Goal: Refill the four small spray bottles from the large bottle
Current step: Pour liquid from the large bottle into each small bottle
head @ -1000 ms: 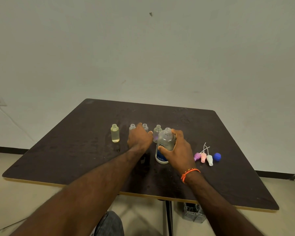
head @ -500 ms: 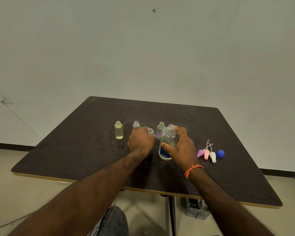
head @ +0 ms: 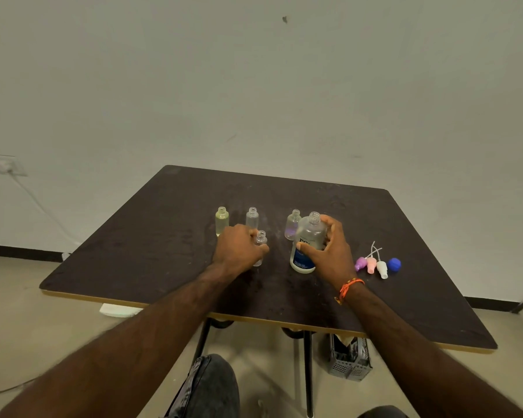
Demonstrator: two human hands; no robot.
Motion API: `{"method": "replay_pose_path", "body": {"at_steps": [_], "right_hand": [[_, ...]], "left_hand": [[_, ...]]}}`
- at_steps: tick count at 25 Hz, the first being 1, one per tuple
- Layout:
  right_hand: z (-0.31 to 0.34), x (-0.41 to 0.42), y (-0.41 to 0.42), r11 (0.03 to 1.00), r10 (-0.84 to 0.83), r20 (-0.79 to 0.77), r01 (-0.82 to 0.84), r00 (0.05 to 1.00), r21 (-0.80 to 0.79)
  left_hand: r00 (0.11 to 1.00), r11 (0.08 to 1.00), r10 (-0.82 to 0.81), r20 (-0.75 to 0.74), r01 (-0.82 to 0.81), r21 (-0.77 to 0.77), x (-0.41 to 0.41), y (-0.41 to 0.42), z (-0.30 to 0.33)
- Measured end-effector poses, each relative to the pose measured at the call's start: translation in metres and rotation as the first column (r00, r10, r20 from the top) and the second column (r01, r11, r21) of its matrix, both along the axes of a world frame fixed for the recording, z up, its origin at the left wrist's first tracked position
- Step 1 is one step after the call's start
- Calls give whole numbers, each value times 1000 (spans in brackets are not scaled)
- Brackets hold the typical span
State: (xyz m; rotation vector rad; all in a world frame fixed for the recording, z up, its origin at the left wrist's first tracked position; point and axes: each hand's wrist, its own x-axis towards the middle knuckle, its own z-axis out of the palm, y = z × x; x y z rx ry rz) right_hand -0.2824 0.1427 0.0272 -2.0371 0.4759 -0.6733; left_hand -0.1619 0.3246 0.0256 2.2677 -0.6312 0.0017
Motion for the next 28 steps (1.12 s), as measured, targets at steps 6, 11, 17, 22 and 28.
{"method": "replay_pose_path", "body": {"at_steps": [6,11,17,22,28], "right_hand": [[14,4,0,959,-10,-103,-20,995,-282],[24,8,6,815,-70,-254,-91,965,-572],[17,9,4,680,-113,-339,-176,934,-712],[18,11,3,634,-122,-347,-196,930,-748],[23,10,1,553,-142,-341,-211,929,-806]], "left_hand": [[994,978,-109,7,109,-180,0,2,-19],[983,963,-172,61,181,-198,0,3,-22],[975,965,-195,108,211,-157,5,4,-26],[971,962,-217,99,230,-144,5,3,-24],[969,966,-222,106,233,-112,4,1,-25]]}}
